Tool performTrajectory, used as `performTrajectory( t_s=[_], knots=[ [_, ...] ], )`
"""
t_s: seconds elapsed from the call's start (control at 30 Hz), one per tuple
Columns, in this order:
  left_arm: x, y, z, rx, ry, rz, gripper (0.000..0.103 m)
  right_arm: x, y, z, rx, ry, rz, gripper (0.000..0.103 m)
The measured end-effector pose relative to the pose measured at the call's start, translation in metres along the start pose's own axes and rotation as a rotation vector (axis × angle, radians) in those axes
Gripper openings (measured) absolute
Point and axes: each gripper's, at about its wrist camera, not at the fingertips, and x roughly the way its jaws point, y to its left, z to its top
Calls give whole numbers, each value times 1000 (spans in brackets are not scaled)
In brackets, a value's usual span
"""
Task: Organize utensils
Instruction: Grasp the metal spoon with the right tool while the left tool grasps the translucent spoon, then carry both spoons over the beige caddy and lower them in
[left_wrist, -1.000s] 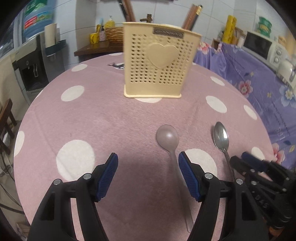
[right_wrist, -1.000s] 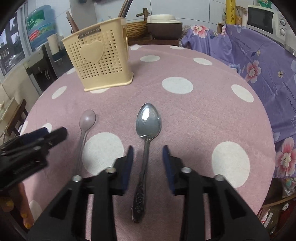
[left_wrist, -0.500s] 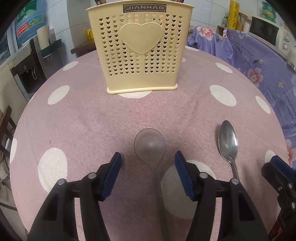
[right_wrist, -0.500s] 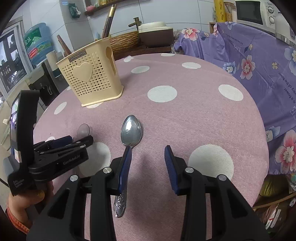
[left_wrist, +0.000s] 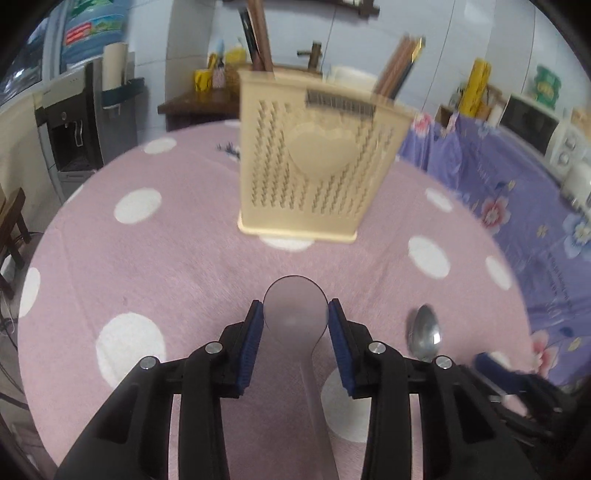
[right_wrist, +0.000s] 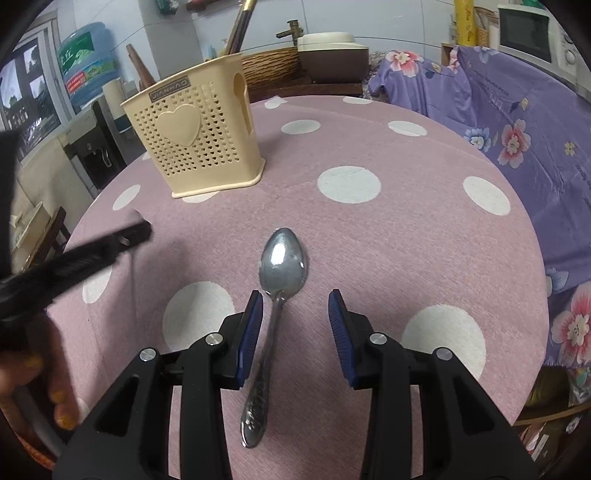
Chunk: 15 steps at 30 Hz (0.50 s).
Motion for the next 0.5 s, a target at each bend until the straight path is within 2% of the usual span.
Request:
performTrajectory(
  t_s=[0.07,0.13,0.17,0.27,0.4,0.5],
  knots=[
    [-24,6,7,-7,-70,-11,36,8,7,4,-27,19,-11,42],
    [-44,10,14,-11,-130,-21,36,16,13,8,-42,39,-16,50],
    [-52,12,16,-9,-151,-22,36,20,15,10,-45,51,-10,50],
    [-58,13,18,0,-172,-31,36,33,21,15,-54,80,-29,50],
    [-53,17,17,-2,-163,-37,36,49,24,21,-66,117,-59,50],
    [-51,22,16,-18,-164,-40,36,54,25,24,-69,116,-83,50]
  ],
)
